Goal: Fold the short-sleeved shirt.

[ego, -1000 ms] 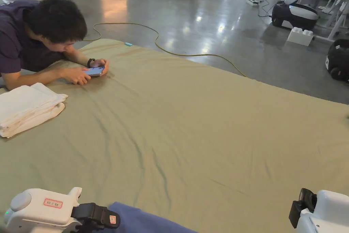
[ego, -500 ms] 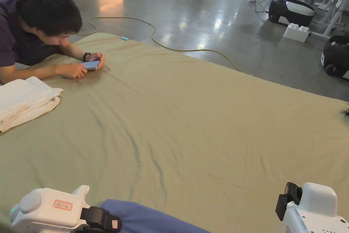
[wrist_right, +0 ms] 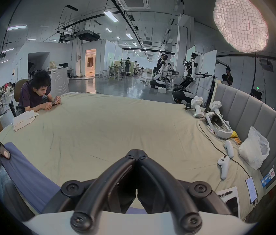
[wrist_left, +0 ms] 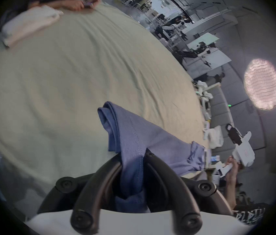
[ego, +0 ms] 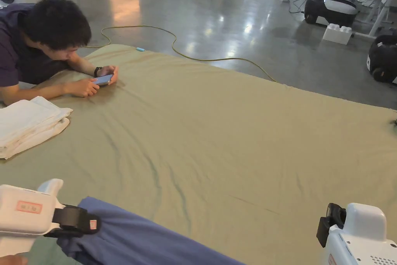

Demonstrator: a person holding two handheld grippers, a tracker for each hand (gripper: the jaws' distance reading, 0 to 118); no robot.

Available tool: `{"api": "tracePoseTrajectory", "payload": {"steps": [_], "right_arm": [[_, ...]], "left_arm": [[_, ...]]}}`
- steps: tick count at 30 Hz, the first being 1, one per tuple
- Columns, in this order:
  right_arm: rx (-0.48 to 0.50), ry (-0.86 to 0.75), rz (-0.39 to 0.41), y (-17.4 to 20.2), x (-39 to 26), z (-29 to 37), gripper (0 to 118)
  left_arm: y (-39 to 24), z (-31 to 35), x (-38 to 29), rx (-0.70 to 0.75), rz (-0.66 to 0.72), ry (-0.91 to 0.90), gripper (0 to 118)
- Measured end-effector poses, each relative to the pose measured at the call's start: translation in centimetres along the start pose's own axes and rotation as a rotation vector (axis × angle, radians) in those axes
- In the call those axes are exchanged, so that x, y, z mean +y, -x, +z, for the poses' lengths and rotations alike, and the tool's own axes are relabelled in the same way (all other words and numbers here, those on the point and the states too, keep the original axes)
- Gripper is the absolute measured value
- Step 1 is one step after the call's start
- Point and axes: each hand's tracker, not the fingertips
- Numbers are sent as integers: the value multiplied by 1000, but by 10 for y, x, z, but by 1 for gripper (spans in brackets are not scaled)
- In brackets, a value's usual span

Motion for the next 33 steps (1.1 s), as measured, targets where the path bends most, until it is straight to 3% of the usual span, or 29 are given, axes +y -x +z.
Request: {"api": "tracePoseTrajectory", "payload": {"steps": [2,7,14,18,27,33], "right_arm": [[9,0,-4,0,0,-2,0],[32,4,-20,4,-2,-7,0],[62,7,-32,10,-4,-4,0],[63,13,-32,7,-9,-1,0],[20,52,-51,-14,-23,6,0],[-4,72,-79,-27,-31,5,0]], "left_arm": [[-6,14,0,81,-19,-13,12],[-44,20,-14,94,-27,-14,12],[-109,-22,-33,-112,-57,48,12],[-154,-69,-50,-133,-129,128,12],[-180,-195,-79,103,-213,326,12],[-181,-219,-89,151,-210,338,16]]}}
